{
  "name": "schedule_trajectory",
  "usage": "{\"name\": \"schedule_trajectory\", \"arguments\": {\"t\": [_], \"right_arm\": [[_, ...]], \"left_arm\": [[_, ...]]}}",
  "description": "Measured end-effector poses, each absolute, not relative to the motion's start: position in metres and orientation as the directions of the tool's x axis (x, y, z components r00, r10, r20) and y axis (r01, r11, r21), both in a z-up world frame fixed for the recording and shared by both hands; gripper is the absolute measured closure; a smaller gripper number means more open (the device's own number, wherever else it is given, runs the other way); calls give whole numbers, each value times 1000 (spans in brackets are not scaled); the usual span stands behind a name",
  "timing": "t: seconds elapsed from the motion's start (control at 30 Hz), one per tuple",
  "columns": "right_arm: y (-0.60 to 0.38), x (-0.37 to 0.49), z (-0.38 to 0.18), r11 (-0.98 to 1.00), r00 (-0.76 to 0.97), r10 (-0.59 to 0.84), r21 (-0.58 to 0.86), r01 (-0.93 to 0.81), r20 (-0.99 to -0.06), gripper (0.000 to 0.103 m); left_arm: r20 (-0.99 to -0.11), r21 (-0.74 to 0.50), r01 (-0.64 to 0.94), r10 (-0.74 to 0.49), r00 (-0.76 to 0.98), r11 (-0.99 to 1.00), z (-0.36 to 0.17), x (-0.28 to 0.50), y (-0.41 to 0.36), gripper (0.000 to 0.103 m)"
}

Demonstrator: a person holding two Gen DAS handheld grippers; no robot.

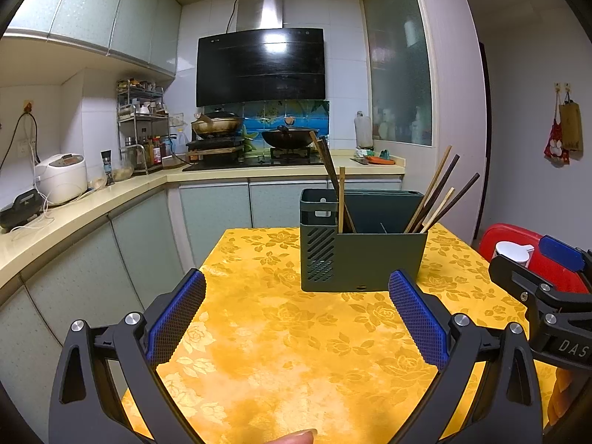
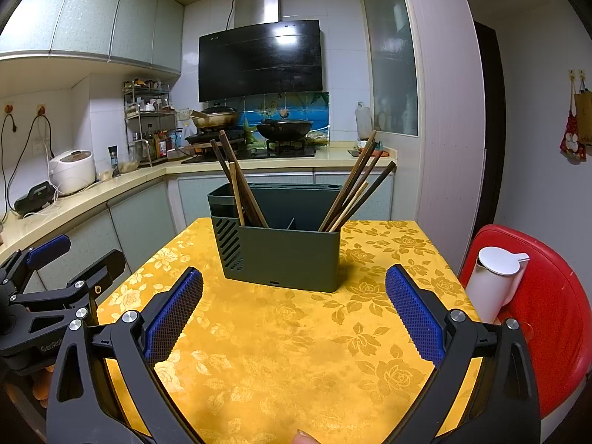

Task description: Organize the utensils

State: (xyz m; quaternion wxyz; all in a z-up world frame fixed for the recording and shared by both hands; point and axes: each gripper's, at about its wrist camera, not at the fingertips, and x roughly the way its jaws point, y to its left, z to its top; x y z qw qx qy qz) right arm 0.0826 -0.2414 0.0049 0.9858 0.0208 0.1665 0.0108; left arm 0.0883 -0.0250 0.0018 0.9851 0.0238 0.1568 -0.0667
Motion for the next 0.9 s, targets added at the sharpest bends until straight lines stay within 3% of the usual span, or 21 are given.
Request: {"name": "schedule_trajectory", "arguments": {"t": [0.9], "right_arm": [[-241, 84, 3, 999, 942, 29, 41, -16, -336, 7]], "left_arm": [[-318, 25, 144, -129, 939, 989, -2, 93, -27, 7]]}}
